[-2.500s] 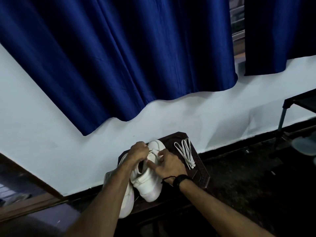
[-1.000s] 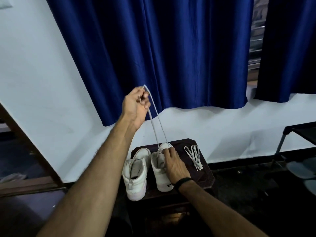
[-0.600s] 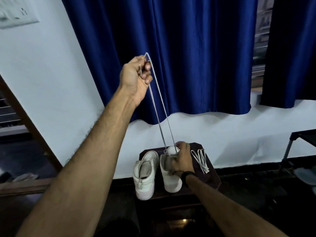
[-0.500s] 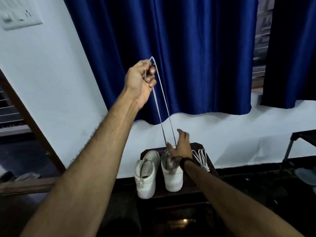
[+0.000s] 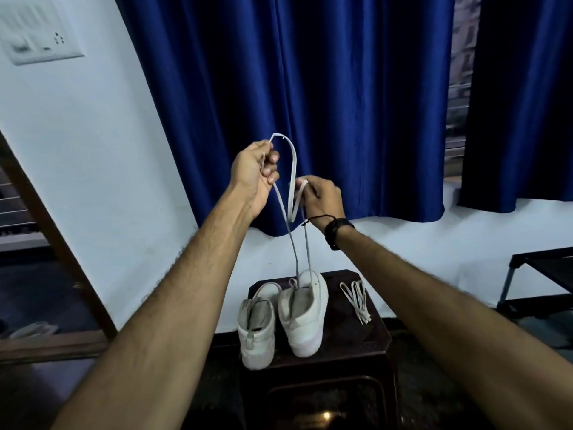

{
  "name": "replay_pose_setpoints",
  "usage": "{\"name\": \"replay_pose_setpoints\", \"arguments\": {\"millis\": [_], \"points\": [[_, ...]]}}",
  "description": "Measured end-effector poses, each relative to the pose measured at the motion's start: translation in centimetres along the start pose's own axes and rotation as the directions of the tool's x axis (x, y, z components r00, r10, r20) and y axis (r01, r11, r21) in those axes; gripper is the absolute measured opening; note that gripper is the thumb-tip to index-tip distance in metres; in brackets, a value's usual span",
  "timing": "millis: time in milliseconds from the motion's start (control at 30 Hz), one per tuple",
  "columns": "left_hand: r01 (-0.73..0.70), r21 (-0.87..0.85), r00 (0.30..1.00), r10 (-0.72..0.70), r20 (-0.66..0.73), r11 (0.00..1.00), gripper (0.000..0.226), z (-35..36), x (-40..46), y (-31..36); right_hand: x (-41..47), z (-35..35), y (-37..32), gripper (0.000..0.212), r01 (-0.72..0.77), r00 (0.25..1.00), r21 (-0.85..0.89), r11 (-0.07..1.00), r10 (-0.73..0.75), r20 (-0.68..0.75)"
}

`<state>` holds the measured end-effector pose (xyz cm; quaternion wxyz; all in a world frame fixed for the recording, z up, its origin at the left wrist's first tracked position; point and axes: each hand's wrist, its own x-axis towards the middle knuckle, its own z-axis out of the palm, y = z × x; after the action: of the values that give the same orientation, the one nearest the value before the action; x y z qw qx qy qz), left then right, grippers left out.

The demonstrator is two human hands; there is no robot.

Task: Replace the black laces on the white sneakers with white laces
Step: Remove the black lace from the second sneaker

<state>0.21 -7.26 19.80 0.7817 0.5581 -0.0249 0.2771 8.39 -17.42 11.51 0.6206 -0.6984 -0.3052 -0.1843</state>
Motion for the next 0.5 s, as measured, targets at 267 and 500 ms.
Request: {"name": "replay_pose_setpoints", "arguments": {"millis": [267,500], "points": [[0.101,0.2,0.985,-0.069,-0.159,0.975,0.025,-2.4,-0.7,-3.5,-1.7,0.0,2.8,0.026,-0.169,0.964,-0.087,0.982,0.183,0.191],[0.047,-0.04,0.998,-0.048,-0.036,0.998,0.018,-3.6,-1.7,0.1,-6.5,0.2,7.3,0.045,-0.333,0.823,-0.217,0.918,0.395,0.408]]}}
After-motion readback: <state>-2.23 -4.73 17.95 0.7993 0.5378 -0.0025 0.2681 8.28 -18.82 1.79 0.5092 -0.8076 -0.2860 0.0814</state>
